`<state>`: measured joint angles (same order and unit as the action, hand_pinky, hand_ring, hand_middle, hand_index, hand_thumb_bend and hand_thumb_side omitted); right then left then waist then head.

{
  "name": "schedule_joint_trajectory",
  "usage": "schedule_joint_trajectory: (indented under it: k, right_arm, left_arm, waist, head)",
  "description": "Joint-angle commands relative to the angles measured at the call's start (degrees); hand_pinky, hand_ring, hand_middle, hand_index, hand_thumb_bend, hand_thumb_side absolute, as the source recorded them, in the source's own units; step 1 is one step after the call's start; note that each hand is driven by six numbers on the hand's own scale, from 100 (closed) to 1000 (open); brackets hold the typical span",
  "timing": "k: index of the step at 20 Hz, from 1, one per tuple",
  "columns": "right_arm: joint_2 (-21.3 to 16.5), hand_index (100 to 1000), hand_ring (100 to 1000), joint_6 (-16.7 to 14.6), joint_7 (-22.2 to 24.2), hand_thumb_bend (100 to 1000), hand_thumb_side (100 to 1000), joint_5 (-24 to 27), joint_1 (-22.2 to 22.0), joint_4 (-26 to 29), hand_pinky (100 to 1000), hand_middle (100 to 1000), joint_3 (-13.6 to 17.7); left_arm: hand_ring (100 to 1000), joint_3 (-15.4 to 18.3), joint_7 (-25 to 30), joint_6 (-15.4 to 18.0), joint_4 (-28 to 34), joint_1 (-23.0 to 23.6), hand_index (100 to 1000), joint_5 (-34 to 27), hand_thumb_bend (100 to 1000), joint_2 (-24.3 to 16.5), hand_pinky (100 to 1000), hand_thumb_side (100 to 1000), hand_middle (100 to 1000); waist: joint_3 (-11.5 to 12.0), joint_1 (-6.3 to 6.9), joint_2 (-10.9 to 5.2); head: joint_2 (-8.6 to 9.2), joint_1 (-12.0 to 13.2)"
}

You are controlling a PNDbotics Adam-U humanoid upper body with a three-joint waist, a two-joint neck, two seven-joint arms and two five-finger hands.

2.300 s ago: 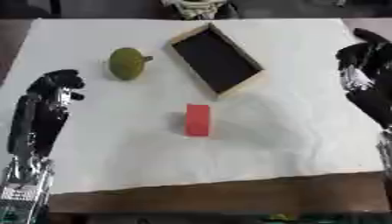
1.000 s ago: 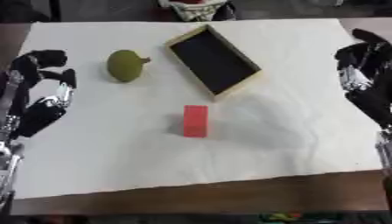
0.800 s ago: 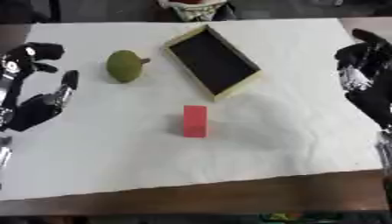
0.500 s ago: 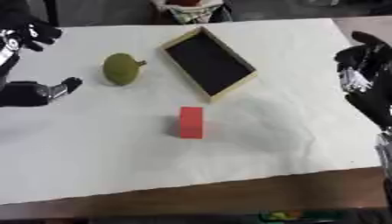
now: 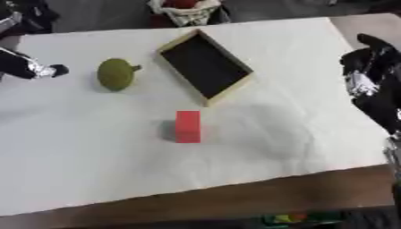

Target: Pick up objects on the table and place them in the box.

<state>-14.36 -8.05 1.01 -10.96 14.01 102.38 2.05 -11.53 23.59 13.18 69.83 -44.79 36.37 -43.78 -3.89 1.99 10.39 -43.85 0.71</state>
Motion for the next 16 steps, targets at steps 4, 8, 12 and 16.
schedule_joint_trajectory:
  k: [4, 8, 12, 16]
  right_arm:
    - [-1.28, 884, 713, -0.13, 0.34, 100, 456, 0.49, 0.43, 0.35, 716, 628, -0.28]
    - [-1.22, 884, 713, -0.17, 0.54, 100, 454, 0.61, 0.66, 0.32, 716, 628, -0.52]
    - [-1.10, 884, 713, -0.22, 0.75, 100, 453, 0.75, 0.94, 0.30, 716, 628, -0.75]
    - [-0.97, 884, 713, -0.29, 1.05, 100, 453, 0.89, 1.22, 0.28, 716, 628, -1.05]
  left_arm:
    - [797, -0.52, 1.74, 5.17, -11.92, -7.55, 910, 9.19, 602, 5.38, 800, 316, 800]
    - [795, 0.65, 0.77, 7.13, -16.95, -9.80, 903, 13.25, 578, 8.85, 800, 277, 796]
    - [797, 1.72, -0.74, 8.12, -19.78, -10.97, 904, 16.93, 573, 11.13, 805, 240, 796]
    - [804, 2.98, -1.50, 8.20, -22.43, -11.75, 910, 21.15, 579, 13.27, 815, 246, 807]
  waist:
    - [-0.30, -0.11, -1.11]
    - [-1.08, -0.18, -0.96]
    - [-1.98, -0.22, -0.76]
    - [-2.88, -0.17, -0.53]
  head:
    - [-0.27, -0.11]
    - [-0.27, 0.26]
    - [-0.27, 0.85]
    - [-0.27, 1.50]
